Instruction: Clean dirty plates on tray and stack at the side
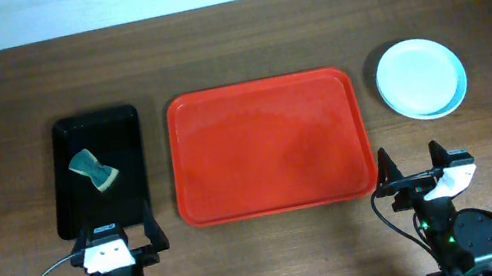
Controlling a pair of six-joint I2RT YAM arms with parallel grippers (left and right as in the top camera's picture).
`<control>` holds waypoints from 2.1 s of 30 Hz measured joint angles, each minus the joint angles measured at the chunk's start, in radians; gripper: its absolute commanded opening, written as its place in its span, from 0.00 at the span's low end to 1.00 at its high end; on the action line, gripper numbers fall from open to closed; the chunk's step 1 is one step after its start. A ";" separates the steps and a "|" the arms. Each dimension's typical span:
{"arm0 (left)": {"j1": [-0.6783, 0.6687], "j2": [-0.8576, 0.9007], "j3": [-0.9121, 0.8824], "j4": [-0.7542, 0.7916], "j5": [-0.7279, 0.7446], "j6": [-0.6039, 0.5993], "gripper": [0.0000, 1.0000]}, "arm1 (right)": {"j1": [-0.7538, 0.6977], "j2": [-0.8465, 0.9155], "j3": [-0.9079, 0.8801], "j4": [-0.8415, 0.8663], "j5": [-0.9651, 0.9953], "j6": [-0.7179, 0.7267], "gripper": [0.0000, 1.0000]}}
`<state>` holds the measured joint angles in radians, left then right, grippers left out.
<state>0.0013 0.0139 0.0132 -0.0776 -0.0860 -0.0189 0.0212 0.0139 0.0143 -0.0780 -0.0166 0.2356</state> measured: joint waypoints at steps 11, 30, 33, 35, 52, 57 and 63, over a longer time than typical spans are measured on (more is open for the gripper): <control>0.000 0.000 0.000 0.000 0.000 0.000 0.99 | 0.000 0.000 0.000 0.000 0.000 0.000 0.99; 0.000 0.000 0.000 0.000 0.000 0.000 0.99 | 0.000 0.000 0.000 0.000 0.008 -0.077 0.98; 0.000 0.000 0.000 0.000 0.000 0.000 0.99 | 0.000 0.000 0.000 0.000 0.008 -0.140 0.99; 0.000 0.000 0.000 0.000 0.000 0.000 0.99 | 0.000 0.000 0.000 0.000 0.008 -0.162 0.99; 0.000 0.000 0.000 0.000 0.000 0.000 0.99 | 0.000 0.000 0.000 0.000 0.008 -0.195 0.98; 0.000 0.000 0.000 0.000 0.000 0.000 0.99 | 0.000 0.000 0.000 0.000 0.008 -0.195 0.98; 0.000 0.000 0.000 0.000 0.000 0.000 0.99 | 0.000 0.000 0.000 0.000 0.008 -0.198 0.98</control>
<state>0.0013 0.0139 0.0132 -0.0776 -0.0860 -0.0185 0.0212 0.0139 0.0143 -0.0784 -0.0086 0.0380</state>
